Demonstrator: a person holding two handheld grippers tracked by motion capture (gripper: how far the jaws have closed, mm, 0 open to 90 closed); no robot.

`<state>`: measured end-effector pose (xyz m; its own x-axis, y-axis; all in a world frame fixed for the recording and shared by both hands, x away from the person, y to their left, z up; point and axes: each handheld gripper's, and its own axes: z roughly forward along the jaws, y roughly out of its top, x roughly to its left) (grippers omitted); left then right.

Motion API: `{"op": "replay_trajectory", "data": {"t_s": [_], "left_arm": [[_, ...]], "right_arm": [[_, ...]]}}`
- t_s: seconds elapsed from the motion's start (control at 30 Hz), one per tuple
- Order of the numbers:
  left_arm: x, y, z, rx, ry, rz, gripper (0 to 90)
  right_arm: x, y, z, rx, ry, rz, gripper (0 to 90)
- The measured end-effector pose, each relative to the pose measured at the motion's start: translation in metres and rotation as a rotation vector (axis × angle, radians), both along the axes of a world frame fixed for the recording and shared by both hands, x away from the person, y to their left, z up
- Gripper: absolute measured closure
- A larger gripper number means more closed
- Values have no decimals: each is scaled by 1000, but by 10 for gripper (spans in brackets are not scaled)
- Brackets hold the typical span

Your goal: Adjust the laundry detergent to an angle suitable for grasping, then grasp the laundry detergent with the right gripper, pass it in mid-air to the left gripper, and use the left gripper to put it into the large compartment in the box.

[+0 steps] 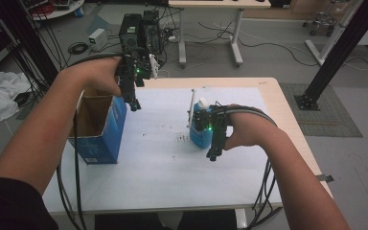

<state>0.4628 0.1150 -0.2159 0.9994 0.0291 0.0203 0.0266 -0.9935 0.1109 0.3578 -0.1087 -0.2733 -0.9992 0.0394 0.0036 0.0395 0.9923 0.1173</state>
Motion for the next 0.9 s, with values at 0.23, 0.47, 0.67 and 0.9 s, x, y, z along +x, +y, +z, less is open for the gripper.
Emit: {"op": "replay_trajectory", "data": {"t_s": [0.23,0.47,0.67,0.9], "left_arm": [[-4,-3,0,9,-10,2,59],[-9,-6,0,19,-21,5,59],[-11,-7,1,14,-14,1,59],[-7,-10,-2,10,-5,-5,59]], "right_arm": [[-5,-2,0,-11,-5,7,9],[-7,-4,1,-13,-17,4,10],[-9,-6,4,-1,-14,-3,10],[-11,-9,4,4,-33,-36,10]]}}
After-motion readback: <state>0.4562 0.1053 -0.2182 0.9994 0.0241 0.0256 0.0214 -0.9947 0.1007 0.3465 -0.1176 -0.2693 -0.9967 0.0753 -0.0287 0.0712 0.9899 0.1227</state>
